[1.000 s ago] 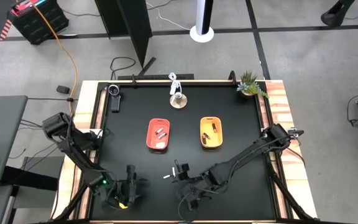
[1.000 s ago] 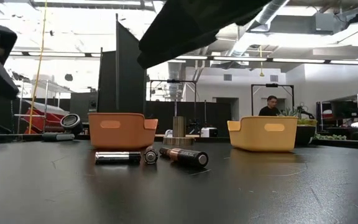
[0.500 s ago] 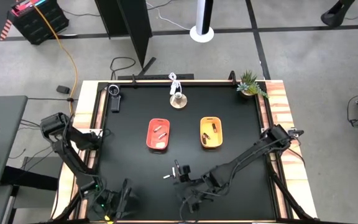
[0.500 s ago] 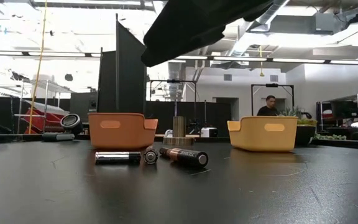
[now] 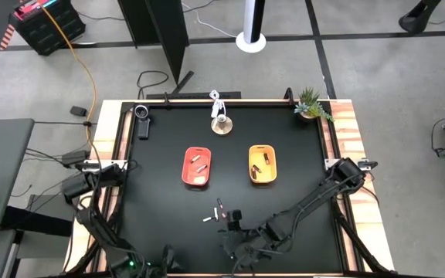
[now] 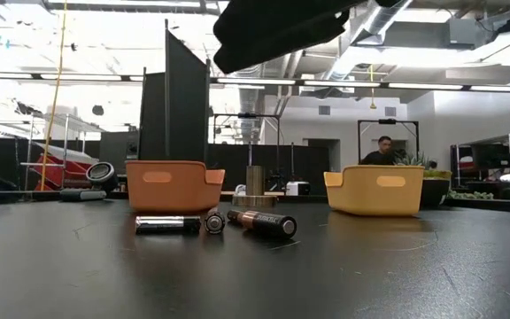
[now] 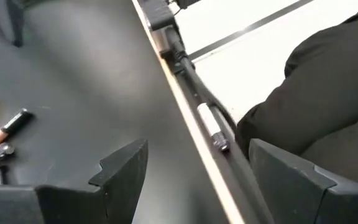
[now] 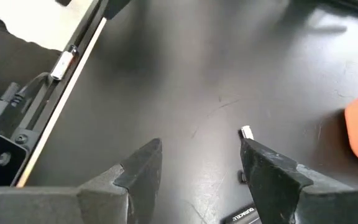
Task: Sort batteries
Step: Adjust the silver battery
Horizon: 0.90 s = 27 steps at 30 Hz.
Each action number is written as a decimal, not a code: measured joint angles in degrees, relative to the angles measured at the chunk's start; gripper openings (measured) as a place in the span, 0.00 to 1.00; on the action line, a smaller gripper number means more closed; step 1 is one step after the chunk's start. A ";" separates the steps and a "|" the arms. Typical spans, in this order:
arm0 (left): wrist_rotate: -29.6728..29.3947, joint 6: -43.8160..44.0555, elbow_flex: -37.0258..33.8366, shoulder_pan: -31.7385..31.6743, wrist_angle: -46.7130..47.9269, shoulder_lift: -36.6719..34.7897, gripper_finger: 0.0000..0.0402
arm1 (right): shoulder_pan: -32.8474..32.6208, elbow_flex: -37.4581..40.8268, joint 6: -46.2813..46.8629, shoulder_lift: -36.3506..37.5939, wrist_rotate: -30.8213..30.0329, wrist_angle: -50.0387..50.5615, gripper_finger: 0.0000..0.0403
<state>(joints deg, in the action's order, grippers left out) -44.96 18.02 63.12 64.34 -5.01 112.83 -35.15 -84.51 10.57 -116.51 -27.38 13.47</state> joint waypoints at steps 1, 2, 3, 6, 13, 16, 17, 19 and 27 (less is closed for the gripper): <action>-0.12 0.02 0.80 0.00 0.03 0.77 0.69 | -0.24 0.00 0.05 0.00 -0.28 -0.04 0.58; -0.14 0.21 1.35 0.00 0.02 1.45 0.69 | -0.46 0.00 0.12 0.00 -0.66 -0.06 0.58; -0.15 0.69 1.75 0.00 0.13 1.92 0.69 | -0.57 0.00 0.13 0.00 -0.97 -0.08 0.58; -0.24 2.61 2.45 -0.10 0.05 2.76 0.69 | -1.13 0.00 0.72 0.00 -1.18 -0.18 0.58; 0.06 4.60 5.81 -1.04 -0.51 6.57 0.69 | -1.29 0.00 1.44 0.00 -1.27 -0.26 0.58; 0.20 5.04 7.87 -1.44 1.62 8.11 0.69 | -1.28 0.00 1.46 0.00 -1.28 -0.21 0.58; 0.24 5.09 8.24 -1.46 2.06 8.29 0.69 | -1.28 0.00 1.46 0.00 -1.28 -0.22 0.58; 0.24 5.42 8.31 -1.58 2.16 8.26 0.69 | -1.28 0.00 1.46 0.00 -1.28 -0.21 0.58; 0.54 8.34 8.36 -3.22 5.13 8.23 0.69 | -1.28 0.00 1.44 0.00 -1.28 -0.09 0.58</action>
<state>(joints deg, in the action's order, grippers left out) -44.41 26.36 71.48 61.12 0.12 121.05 -36.42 -84.51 12.01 -116.51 -28.67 13.38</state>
